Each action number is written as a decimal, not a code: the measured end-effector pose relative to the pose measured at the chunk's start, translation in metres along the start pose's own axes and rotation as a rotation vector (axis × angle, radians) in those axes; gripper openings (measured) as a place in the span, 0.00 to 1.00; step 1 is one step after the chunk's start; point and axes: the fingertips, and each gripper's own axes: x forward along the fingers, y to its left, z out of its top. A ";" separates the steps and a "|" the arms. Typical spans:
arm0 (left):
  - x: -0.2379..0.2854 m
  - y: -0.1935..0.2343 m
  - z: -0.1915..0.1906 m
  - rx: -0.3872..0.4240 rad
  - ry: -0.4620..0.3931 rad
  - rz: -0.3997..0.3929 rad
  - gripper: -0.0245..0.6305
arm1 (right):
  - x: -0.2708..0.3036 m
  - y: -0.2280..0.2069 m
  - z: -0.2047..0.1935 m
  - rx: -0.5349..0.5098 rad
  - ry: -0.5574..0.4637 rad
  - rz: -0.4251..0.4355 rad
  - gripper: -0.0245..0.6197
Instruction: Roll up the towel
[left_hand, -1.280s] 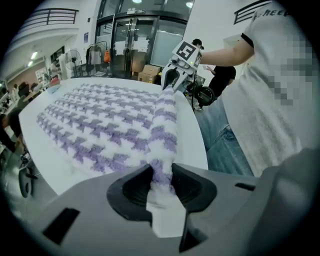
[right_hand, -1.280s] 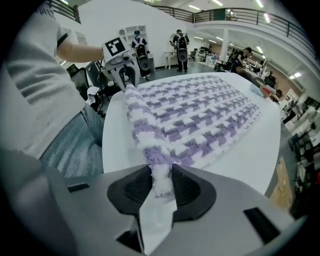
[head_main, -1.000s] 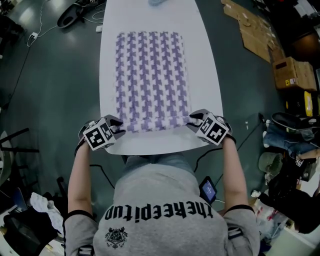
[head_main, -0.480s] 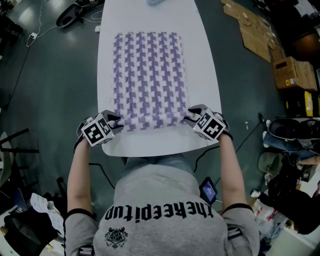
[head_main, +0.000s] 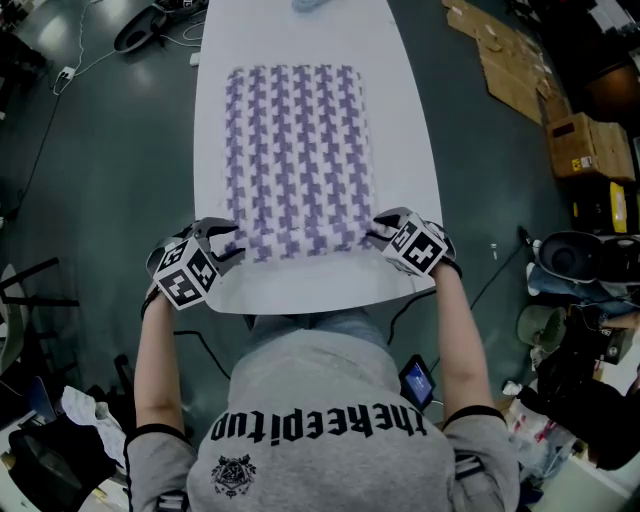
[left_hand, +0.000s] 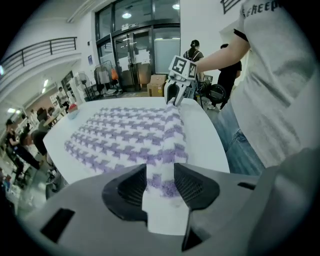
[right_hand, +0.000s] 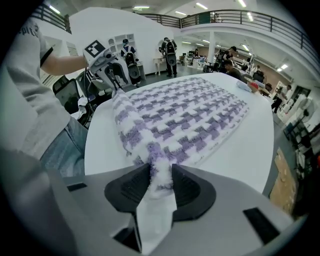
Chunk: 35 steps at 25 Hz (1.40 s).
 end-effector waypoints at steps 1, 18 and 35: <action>-0.003 -0.002 0.004 0.028 0.000 0.021 0.27 | 0.001 0.000 0.000 0.000 0.005 -0.002 0.25; 0.053 -0.038 -0.033 0.105 0.221 -0.020 0.41 | -0.047 0.006 0.009 -0.073 -0.110 -0.134 0.29; 0.046 -0.029 -0.027 0.118 0.226 -0.030 0.23 | 0.003 0.027 -0.007 -0.416 0.124 -0.204 0.15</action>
